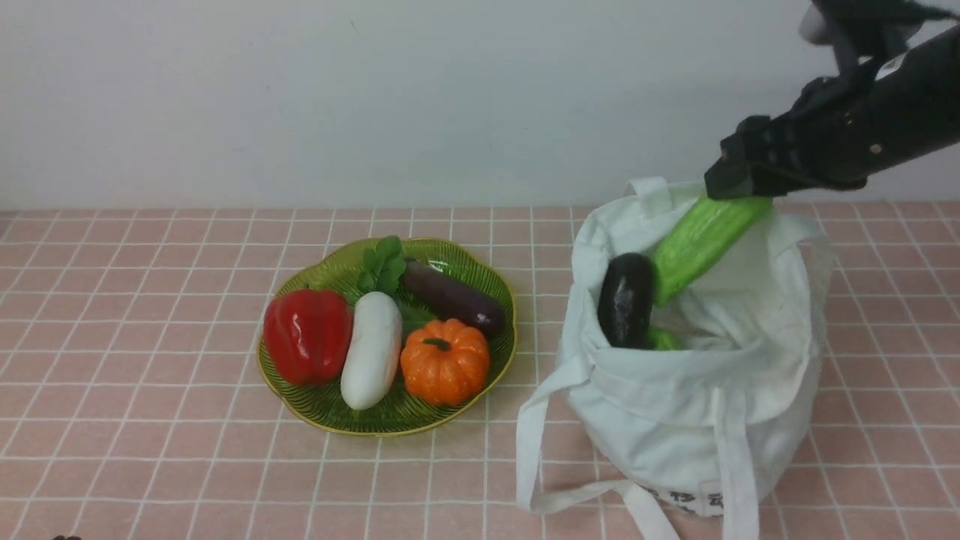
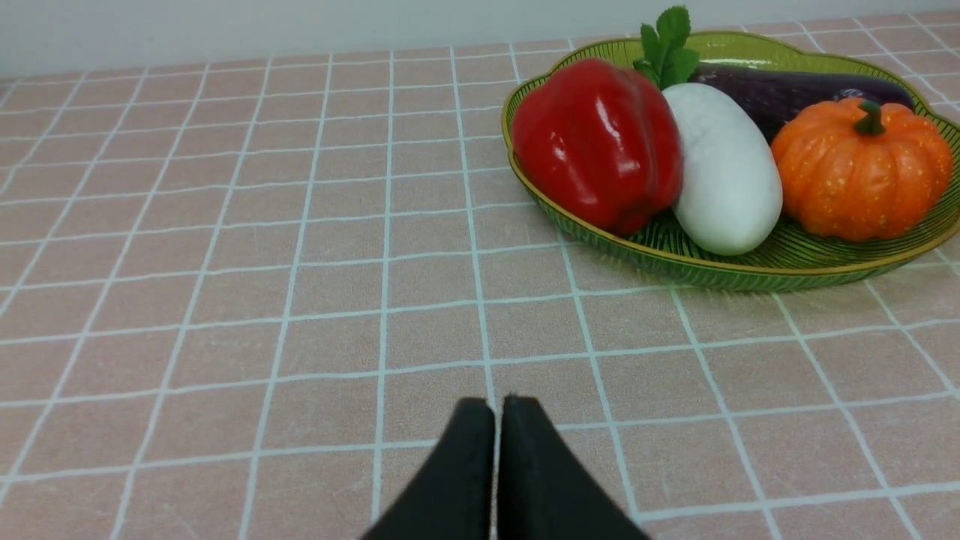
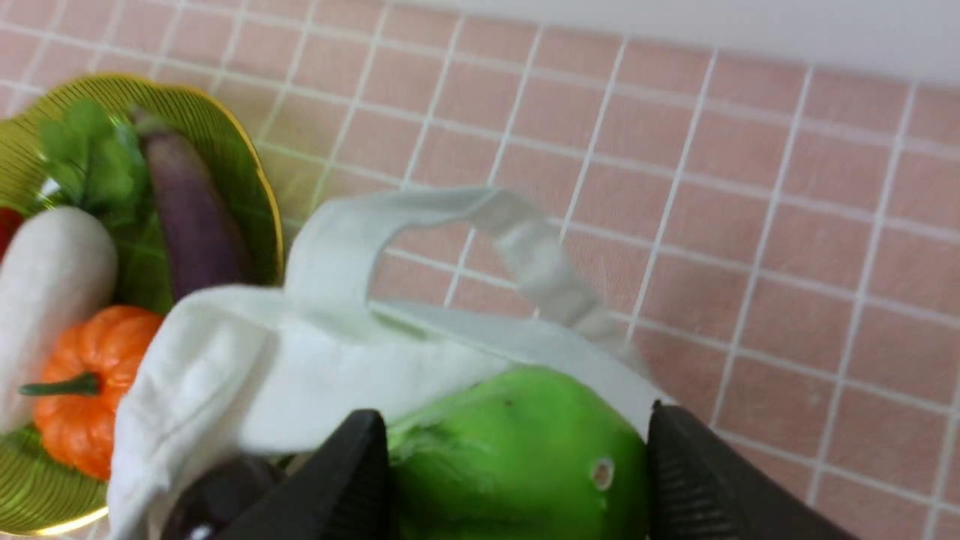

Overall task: Take vegetables from bag on pink coffee tablecloth place on plate.
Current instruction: 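Reach into the cloth bag and grasp the green vegetable inside with the right gripper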

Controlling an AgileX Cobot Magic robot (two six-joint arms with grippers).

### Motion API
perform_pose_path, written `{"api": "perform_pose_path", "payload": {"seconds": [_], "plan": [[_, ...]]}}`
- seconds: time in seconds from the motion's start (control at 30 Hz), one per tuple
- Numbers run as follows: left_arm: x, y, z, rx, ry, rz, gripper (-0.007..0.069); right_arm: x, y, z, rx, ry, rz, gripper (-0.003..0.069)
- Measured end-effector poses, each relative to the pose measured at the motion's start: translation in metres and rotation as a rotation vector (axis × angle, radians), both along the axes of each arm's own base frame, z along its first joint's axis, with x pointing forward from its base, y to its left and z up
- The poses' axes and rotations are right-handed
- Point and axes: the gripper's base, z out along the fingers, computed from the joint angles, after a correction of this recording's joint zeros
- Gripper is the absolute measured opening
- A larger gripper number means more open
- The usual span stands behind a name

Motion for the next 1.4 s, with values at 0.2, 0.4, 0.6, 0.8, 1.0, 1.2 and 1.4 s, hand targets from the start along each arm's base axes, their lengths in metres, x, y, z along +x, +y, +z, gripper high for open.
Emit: {"api": "perform_pose_path", "payload": {"seconds": [0.2, 0.4, 0.6, 0.8, 1.0, 1.2, 1.4], "plan": [[0.0, 0.0, 0.0, 0.0, 0.0, 0.0, -0.0006, -0.01, -0.003, 0.009, -0.029, -0.001, 0.016, 0.0398], [0.0, 0.0, 0.0, 0.0, 0.0, 0.0, -0.0006, -0.006, -0.001, -0.012, -0.052, 0.119, 0.04, 0.0398], [0.0, 0.0, 0.0, 0.0, 0.0, 0.0, -0.0006, 0.002, 0.003, -0.041, -0.037, 0.271, 0.042, 0.0398], [0.0, 0.0, 0.0, 0.0, 0.0, 0.0, -0.0006, 0.007, 0.004, -0.046, -0.027, 0.269, 0.033, 0.0404], [0.0, 0.0, 0.0, 0.0, 0.0, 0.0, -0.0006, 0.009, 0.004, -0.043, 0.005, 0.249, -0.026, 0.0534], [0.0, 0.0, 0.0, 0.0, 0.0, 0.0, -0.0006, -0.003, 0.002, -0.023, 0.025, 0.219, -0.049, 0.0614], [0.0, 0.0, 0.0, 0.0, 0.0, 0.0, -0.0006, -0.029, 0.008, -0.002, 0.112, 0.307, -0.007, 0.0594]]}}
